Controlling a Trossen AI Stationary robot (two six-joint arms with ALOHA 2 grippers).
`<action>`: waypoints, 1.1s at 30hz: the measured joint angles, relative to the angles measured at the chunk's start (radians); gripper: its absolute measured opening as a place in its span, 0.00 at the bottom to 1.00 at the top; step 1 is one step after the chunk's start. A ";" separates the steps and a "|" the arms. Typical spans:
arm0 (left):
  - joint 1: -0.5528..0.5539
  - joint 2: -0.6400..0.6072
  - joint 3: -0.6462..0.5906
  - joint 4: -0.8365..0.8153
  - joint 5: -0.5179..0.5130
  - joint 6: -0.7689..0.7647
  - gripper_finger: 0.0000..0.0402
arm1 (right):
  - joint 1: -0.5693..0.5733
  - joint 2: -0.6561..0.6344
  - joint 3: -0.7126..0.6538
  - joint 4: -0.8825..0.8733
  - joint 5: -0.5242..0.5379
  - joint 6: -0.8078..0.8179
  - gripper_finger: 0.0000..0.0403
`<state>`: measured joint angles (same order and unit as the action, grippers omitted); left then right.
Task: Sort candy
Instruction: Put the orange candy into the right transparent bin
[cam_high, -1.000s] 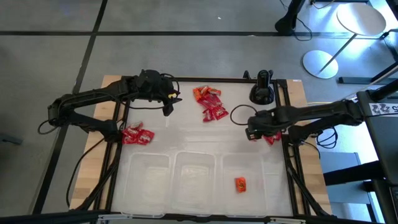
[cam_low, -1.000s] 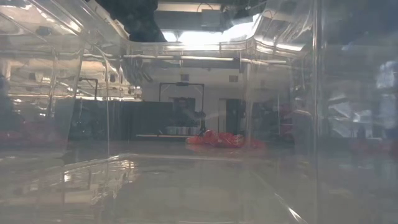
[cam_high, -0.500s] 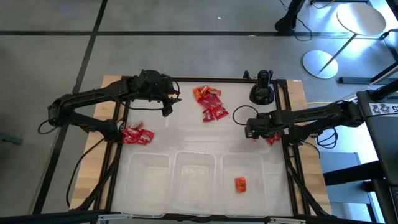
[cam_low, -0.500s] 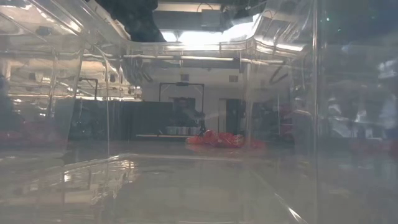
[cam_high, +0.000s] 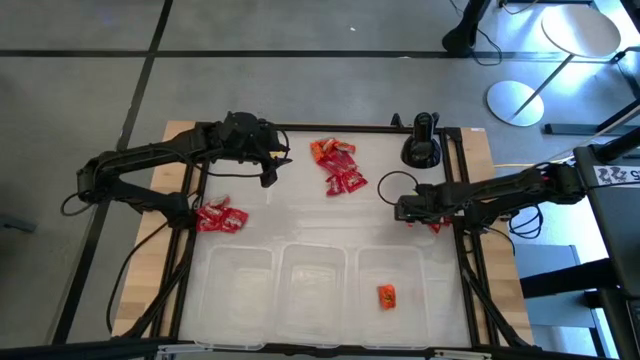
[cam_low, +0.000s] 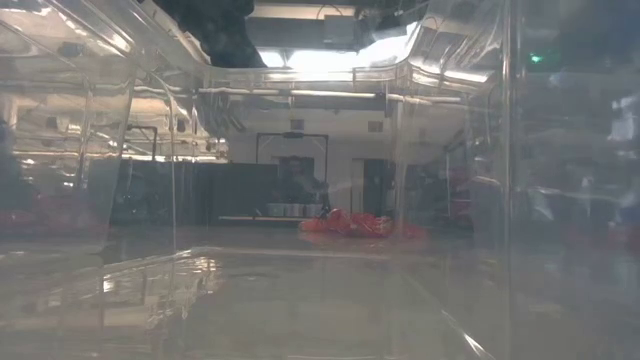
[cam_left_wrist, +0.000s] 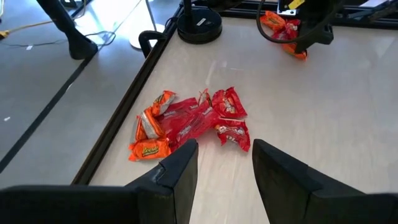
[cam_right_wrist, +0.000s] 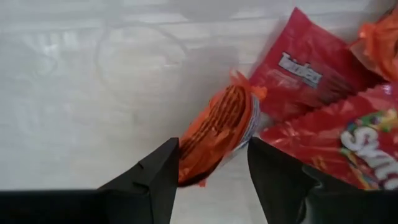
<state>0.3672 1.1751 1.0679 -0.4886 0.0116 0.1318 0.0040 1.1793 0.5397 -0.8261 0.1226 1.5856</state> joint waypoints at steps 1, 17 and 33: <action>0.000 0.000 0.000 -0.001 0.000 0.000 0.36 | 0.000 0.000 -0.008 0.012 0.001 0.000 0.46; 0.000 0.000 0.000 -0.005 0.000 -0.004 0.36 | 0.002 0.003 0.046 0.102 0.017 -0.114 0.08; 0.000 0.000 0.000 -0.002 0.000 -0.015 0.36 | 0.104 0.003 0.660 -0.211 -0.079 -0.491 0.14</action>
<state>0.3673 1.1748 1.0679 -0.4905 0.0116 0.1173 0.1076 1.1823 1.2002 -1.0375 0.0432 1.0944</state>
